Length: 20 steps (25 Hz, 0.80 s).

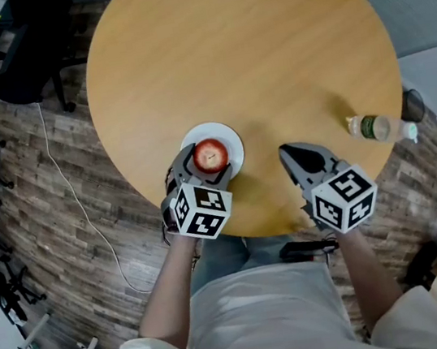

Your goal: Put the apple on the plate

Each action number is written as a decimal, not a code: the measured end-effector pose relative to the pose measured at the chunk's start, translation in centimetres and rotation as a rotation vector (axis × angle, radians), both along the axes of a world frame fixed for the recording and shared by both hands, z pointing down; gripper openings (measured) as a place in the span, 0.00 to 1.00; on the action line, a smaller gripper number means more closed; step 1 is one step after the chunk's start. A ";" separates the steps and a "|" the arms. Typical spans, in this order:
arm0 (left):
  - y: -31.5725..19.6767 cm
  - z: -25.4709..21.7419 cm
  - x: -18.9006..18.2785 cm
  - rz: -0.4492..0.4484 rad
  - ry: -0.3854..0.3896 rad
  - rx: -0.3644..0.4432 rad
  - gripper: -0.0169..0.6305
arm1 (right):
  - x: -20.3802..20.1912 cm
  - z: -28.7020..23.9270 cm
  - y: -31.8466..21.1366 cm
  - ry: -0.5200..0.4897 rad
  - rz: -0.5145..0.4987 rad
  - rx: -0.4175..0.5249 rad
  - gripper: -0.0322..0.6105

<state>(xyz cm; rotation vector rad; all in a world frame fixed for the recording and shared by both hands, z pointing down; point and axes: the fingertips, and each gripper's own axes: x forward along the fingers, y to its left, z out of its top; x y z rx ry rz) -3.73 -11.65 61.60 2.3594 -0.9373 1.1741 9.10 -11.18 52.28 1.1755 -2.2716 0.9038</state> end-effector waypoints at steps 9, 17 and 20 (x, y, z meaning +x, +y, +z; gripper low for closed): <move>0.2 -0.1 0.1 0.022 -0.021 0.019 0.61 | -0.3 0.1 0.1 -0.001 -0.005 -0.004 0.10; 0.4 0.1 -0.1 0.031 -0.026 0.021 0.64 | -0.2 0.2 0.3 0.001 0.000 -0.005 0.10; 0.5 0.3 -0.1 0.030 -0.021 0.012 0.66 | -0.1 0.2 0.3 0.000 0.003 -0.005 0.10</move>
